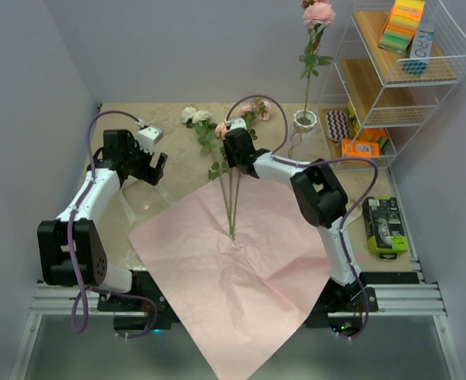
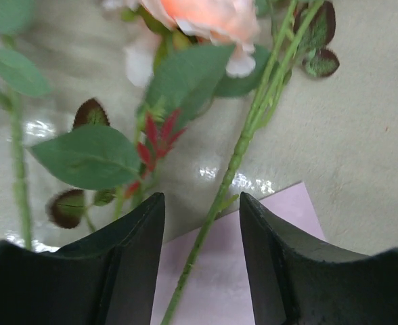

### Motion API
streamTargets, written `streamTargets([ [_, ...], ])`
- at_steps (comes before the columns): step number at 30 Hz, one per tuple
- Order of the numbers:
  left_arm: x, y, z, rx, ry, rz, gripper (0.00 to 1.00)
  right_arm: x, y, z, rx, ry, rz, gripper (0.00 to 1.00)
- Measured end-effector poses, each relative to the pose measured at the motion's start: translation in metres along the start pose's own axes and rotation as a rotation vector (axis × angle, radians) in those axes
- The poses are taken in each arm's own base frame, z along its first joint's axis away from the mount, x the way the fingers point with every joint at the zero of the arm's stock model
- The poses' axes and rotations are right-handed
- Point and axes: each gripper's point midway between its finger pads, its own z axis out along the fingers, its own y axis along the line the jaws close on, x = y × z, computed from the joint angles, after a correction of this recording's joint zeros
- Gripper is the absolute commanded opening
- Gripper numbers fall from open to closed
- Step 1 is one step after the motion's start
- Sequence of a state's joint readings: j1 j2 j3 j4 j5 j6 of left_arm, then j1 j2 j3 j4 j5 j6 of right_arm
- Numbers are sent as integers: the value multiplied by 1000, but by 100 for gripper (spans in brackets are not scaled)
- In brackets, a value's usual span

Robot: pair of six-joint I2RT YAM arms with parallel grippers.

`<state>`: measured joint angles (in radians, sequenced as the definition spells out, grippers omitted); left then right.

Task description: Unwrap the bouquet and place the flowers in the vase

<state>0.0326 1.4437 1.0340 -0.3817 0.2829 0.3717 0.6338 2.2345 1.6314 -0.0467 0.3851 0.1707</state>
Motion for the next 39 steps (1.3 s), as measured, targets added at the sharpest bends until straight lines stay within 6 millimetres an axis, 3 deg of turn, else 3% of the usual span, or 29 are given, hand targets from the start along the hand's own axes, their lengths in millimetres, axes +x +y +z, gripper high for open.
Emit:
streamTargets([
  [3,1,1,1,-3,4,13,99,18,-3,9,30,35,1,50],
  [8,2,2,1,-7,7,17,99,16,-6,13,51,28,35,47],
  [10,2,2,1,-8,8,17,99,16,-8,14,55,28,43,42],
  [11,2,2,1,-8,9,17,99,16,-8,14,55,27,45,34],
  [14,3,3,2,-8,12,24,99,17,-9,15,56,28,55,23],
  [19,6,4,4,-12,24,32,99,16,-11,17,55,27,83,14],
  [21,7,5,4,-15,26,34,99,16,-11,17,50,29,97,2],
  [29,7,5,4,-15,29,35,98,11,-17,8,47,20,125,0],
  [33,7,5,4,-15,29,35,98,-19,-21,-14,36,-33,144,0],
  [39,8,5,4,-14,30,35,98,-95,-32,-66,14,-197,191,0],
])
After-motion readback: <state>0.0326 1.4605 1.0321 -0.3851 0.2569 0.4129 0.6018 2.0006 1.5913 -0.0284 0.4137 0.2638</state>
